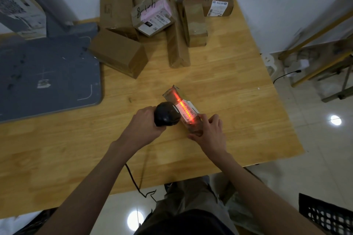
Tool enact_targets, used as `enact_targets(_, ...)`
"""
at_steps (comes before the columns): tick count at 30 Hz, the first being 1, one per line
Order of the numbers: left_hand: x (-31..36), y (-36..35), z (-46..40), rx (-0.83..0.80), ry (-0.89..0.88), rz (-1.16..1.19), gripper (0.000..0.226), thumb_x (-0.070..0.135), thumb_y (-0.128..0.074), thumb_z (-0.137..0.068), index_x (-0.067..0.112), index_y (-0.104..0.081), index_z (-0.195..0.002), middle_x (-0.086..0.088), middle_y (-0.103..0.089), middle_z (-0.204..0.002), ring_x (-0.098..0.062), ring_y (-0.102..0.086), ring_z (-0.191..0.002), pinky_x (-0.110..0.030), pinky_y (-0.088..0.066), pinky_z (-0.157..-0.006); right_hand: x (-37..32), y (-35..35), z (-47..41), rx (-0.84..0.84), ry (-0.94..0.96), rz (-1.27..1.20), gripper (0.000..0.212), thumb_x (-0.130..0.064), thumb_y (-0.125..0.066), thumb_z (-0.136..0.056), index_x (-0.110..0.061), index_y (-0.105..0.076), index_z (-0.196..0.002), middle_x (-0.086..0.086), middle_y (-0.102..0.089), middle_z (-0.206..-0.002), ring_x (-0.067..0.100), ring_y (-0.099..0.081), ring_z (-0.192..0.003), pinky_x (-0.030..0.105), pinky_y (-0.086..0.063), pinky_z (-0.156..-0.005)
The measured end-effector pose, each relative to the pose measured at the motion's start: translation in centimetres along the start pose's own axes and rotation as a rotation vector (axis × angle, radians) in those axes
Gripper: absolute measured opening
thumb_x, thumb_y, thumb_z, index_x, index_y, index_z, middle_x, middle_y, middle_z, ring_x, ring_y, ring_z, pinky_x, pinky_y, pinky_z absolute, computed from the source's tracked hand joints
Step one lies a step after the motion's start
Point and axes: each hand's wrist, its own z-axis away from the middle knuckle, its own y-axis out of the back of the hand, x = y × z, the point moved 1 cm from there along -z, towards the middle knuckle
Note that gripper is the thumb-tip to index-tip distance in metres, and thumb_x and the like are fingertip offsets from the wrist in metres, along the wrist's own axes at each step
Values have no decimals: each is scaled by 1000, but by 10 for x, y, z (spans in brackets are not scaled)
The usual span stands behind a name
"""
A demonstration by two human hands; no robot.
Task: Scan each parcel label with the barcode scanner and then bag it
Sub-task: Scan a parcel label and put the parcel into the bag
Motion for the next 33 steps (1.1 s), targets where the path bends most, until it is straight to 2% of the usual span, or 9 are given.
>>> enact_targets(4, 4, 2, 0, 3, -1, 19, 24, 12, -73, -77, 21, -51, -81, 8, -54, -73, -13, -56, -69, -20, -35, -52, 1, 0, 0, 1, 7, -2, 78, -54, -79, -76, -26, -41, -138, 4, -36, -125, 20, -36, -116, 28, -47, -73)
enact_targets(9, 3, 2, -2, -11, 20, 30, 23, 12, -73, -77, 22, -52, -81, 7, -57, -74, -7, -55, -67, -20, -36, -52, 1, -1, -1, -4, 4, -10, 79, -54, -80, -75, -25, -41, -138, 4, -36, -125, 20, -36, -116, 30, -50, -76)
enact_targets(15, -1, 3, -6, 3, 38, 43, 29, 13, -73, -77, 27, -49, -68, 5, -59, -68, -9, -58, -63, -24, -39, -50, 1, 1, -2, -20, 13, -8, 77, -54, -79, -77, -25, -40, -137, 3, -34, -124, 19, -34, -116, 29, -50, -73)
enact_targets(19, -1, 7, -11, 11, 60, 74, 13, 14, -74, -78, 15, -62, -82, 0, -64, -72, -14, -63, -65, -35, -53, -56, 6, 7, -8, -38, -4, -22, 72, -46, -77, -79, -23, -41, -136, 2, -34, -122, 18, -37, -116, 31, -54, -71)
enact_targets(22, -3, 9, -20, 20, 88, 130, 18, 17, -75, -79, 11, -66, -94, -2, -68, -73, -16, -67, -64, -39, -58, -62, 17, 14, -17, -53, -27, -35, 76, -44, -76, -77, -23, -38, -140, 1, -35, -123, 19, -39, -117, 34, -54, -72)
enact_targets(25, 0, 7, -32, -4, 101, 162, 20, 20, -74, -83, 13, -65, -99, 2, -70, -67, -8, -68, -57, -18, -52, -55, 28, 24, -26, -74, -42, -99, 85, -45, -73, -78, -25, -30, -149, 1, -37, -127, 20, -41, -115, 38, -53, -79)
enact_targets(27, 6, 3, -41, -28, 122, 219, 24, 19, -74, -84, 15, -64, -105, 3, -70, -66, -5, -68, -56, -11, -46, -51, 37, 29, -30, -91, -53, -168, 85, -45, -69, -80, -28, -26, -152, 0, -39, -125, 20, -46, -111, 41, -54, -81)
enact_targets(30, 18, -6, -59, -76, 116, 241, 36, 21, -75, -85, 15, -61, -117, 1, -72, -71, -6, -69, -57, -23, -53, -60, 55, 34, -32, -137, -86, -274, 79, -42, -67, -84, -32, -27, -151, -3, -41, -120, 19, -53, -106, 45, -58, -80)
enact_targets(33, 34, -16, -80, -113, 109, 239, 44, 23, -76, -84, 17, -57, -124, 2, -73, -80, -8, -70, -58, -32, -58, -68, 75, 39, -33, -187, -145, -373, 73, -36, -69, -85, -28, -35, -149, -1, -41, -117, 18, -54, -103, 35, -57, -79)
